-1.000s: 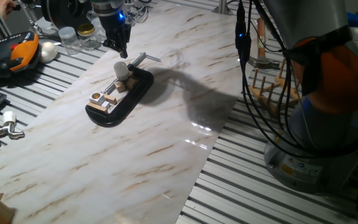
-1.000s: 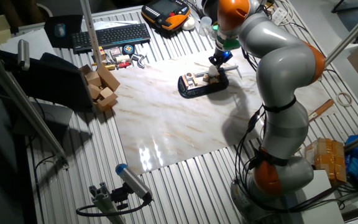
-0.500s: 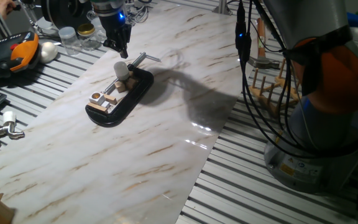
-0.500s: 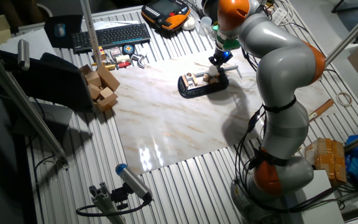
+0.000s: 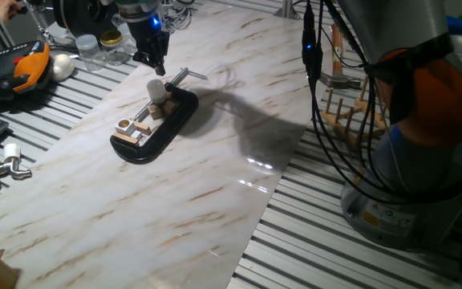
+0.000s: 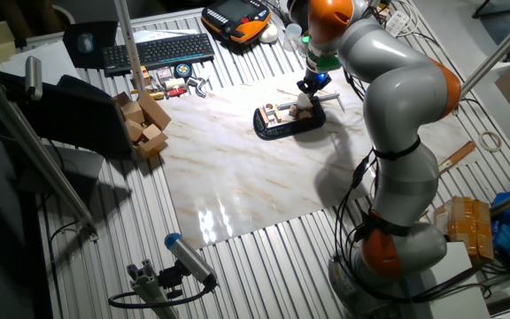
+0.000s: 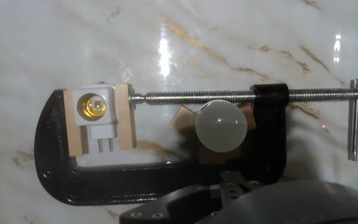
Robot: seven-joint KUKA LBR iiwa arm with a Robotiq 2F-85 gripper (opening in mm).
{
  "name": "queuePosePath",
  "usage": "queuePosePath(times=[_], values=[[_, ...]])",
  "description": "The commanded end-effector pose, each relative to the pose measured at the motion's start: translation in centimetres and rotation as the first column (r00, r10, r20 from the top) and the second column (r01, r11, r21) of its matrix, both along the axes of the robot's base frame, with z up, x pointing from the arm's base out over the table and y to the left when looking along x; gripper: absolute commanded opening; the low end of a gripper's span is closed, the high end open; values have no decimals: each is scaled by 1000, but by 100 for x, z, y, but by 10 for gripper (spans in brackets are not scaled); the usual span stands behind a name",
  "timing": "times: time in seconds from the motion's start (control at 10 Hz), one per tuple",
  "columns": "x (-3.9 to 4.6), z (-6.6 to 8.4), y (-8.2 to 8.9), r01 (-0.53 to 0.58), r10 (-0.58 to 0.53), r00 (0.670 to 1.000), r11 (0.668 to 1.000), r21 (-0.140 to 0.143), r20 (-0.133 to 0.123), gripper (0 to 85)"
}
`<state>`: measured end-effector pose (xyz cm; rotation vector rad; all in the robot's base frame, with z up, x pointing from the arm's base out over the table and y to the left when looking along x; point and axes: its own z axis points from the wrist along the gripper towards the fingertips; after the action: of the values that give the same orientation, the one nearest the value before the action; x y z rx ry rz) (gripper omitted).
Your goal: Install the light bulb by rotating it
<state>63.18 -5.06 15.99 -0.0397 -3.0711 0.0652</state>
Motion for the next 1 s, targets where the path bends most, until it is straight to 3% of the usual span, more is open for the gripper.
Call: queuePosePath(times=[0.0,0.9], values=[[0,-3,0,3,-3,1000,1000,1,0,0],[25,-48,-5,13,-13,1000,1000,4,8,0]])
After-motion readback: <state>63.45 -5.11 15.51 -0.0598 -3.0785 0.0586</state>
